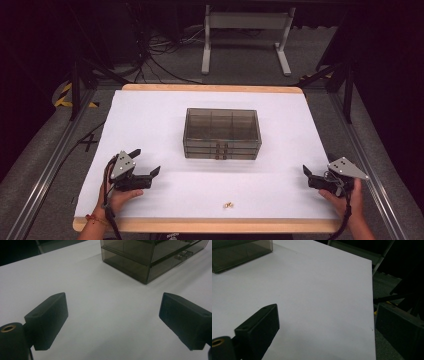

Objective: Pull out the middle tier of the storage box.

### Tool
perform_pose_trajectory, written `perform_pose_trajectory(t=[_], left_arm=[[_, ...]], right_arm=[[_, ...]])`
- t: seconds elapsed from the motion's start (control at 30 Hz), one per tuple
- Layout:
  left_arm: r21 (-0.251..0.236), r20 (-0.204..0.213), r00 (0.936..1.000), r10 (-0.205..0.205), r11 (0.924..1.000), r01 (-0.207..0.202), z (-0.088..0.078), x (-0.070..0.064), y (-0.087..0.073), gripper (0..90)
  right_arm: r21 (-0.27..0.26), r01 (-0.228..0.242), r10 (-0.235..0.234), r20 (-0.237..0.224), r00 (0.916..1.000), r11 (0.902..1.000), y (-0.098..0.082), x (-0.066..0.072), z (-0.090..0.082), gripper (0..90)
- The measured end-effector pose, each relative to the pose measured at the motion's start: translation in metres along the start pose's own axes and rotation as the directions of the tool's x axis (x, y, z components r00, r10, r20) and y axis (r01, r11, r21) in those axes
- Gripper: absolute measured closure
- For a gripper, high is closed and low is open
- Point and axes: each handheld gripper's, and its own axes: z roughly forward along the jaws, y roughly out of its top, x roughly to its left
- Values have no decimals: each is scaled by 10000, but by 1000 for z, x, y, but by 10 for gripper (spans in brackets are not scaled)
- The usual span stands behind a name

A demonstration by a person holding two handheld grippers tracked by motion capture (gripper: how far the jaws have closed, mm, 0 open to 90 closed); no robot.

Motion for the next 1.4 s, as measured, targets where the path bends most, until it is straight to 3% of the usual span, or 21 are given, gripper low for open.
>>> perform_pose_trajectory(t=[0.27,0.43,0.5,0.67,0.83,1.0,1.13,1.2,1.23,1.3,1.4], left_arm=[[48,-10,9995,305,9995,-305,0,-3,0,90],[119,-7,9996,281,9995,-281,1,-2,0,90],[124,-33,9995,318,9994,-317,1,-2,1,90],[336,58,9989,455,9984,-456,3,-4,1,94],[264,83,9988,492,9984,-494,2,-4,1,101],[506,159,9987,493,9975,-500,5,-4,2,104],[679,102,9984,555,9961,-561,6,-4,4,130],[1008,146,9981,605,9930,-617,10,-5,5,152],[1136,201,9982,573,9918,-592,11,-5,6,159],[950,339,9986,410,9945,-441,13,-4,10,181],[548,326,9977,594,9966,-612,13,-4,22,247]], right_arm=[[283,508,-510,59,9987,9983,1,5,3,67],[558,861,-868,97,9962,9947,2,9,5,66],[459,901,-923,481,9946,9949,2,10,4,67],[140,1371,-1378,766,9875,9905,1,16,1,91],[-10,2277,-2265,1001,9689,9737,0,24,-1,140],[-121,2872,-2832,1307,9501,9578,0,28,-2,180],[-290,3062,-3001,1296,9451,9515,3,29,-6,254],[-351,3095,-3036,1182,9454,9502,7,33,-9,327],[-467,3198,-3128,1164,9427,9463,9,36,-12,350],[-647,3399,-3308,1202,9360,9382,15,43,-14,384],[-873,4027,-3907,1279,9116,9111,27,61,-14,429]])
